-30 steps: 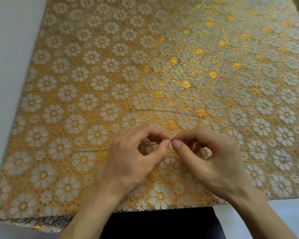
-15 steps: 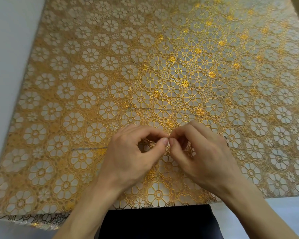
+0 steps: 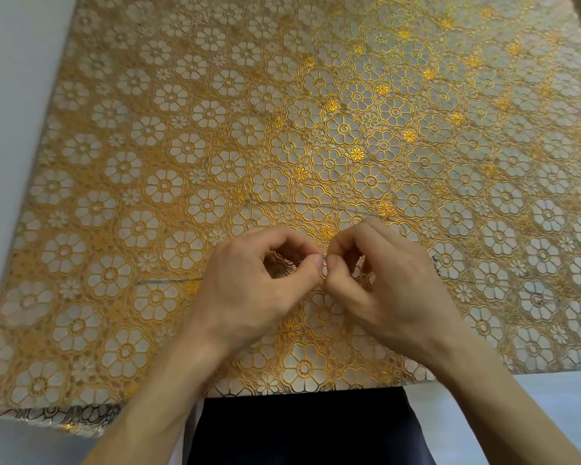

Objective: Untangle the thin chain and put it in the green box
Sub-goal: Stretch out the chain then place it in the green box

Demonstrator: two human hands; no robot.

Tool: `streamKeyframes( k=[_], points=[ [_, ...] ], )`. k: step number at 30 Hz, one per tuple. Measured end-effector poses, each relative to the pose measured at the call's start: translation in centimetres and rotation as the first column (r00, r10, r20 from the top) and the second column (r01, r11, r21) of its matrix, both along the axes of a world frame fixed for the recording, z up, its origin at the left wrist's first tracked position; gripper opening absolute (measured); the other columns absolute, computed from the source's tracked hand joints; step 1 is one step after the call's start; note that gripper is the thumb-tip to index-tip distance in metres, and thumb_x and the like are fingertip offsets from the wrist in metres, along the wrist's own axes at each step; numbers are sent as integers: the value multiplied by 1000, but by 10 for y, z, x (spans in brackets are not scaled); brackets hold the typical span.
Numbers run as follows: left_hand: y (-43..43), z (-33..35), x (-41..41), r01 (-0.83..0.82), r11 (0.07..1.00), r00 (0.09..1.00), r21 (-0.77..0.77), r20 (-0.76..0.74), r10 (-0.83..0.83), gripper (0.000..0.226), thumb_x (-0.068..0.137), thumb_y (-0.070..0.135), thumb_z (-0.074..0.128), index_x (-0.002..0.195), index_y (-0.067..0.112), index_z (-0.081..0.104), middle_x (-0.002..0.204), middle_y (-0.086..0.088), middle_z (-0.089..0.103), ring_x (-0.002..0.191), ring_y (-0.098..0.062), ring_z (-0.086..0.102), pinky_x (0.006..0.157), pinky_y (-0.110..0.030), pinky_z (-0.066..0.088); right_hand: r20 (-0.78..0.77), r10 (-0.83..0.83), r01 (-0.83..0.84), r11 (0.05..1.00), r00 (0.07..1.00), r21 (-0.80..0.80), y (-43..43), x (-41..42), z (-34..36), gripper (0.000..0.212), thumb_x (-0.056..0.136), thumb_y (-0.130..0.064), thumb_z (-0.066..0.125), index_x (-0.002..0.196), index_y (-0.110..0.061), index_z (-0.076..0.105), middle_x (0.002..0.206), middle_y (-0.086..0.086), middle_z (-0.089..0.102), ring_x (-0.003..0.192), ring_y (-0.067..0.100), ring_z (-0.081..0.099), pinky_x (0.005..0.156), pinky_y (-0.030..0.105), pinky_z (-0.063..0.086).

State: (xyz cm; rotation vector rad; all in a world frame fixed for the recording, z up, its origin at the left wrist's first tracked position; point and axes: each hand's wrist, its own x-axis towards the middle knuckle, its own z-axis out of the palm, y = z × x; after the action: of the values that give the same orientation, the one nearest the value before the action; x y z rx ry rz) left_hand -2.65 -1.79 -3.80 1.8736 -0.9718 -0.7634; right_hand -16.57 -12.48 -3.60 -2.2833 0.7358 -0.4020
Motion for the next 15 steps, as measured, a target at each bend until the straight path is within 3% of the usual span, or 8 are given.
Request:
streamKeyframes(
  k=[3,5,7,11,13,15],
  points=[
    [2,2,7,65,998,989,-10,-132,-66,6,79,34,73,80,29,75,75,17,70,58,1,58,58,-10,40,14,-5,-2,895,1000,446,-4,0,6,15,90,-23,60,77,-16,63,58,-15,53,53,3,45,52,11,33],
    [4,3,9,95,995,979,-13,-178,-96,5,80,31,73,80,27,75,74,14,70,58,0,59,58,-10,41,9,7,-11,816,1000,577,-6,-1,7,19,95,-19,60,77,-12,63,55,-14,49,49,1,38,49,11,30],
    [3,3,10,110,994,969,-8,-221,-109,6,80,31,72,80,25,75,74,10,71,61,-9,63,57,-15,45,14,12,-18,791,1000,611,-6,-1,7,19,94,-19,60,77,-11,63,57,-11,50,49,1,38,48,12,30],
    [1,4,11,113,993,964,29,-243,-103,10,78,34,71,79,25,75,69,9,69,61,-7,60,57,-16,45,29,-20,1,849,999,528,-3,-3,6,17,92,-23,61,78,-16,64,58,-12,53,51,2,44,51,10,32],
    [0,5,10,105,993,980,58,-178,-93,11,77,36,70,77,27,74,67,14,68,60,0,60,59,-12,42,3,-28,26,965,1000,261,0,-2,3,14,86,-30,58,77,-20,63,63,-12,57,57,6,50,55,13,36],
    [-2,6,5,73,993,995,90,-69,-67,10,75,39,69,76,30,73,69,18,69,64,0,63,60,-10,43,-38,-4,4,1000,999,2,1,0,0,17,85,-34,54,78,-20,62,69,-11,58,65,10,52,58,19,40]
  ],
)
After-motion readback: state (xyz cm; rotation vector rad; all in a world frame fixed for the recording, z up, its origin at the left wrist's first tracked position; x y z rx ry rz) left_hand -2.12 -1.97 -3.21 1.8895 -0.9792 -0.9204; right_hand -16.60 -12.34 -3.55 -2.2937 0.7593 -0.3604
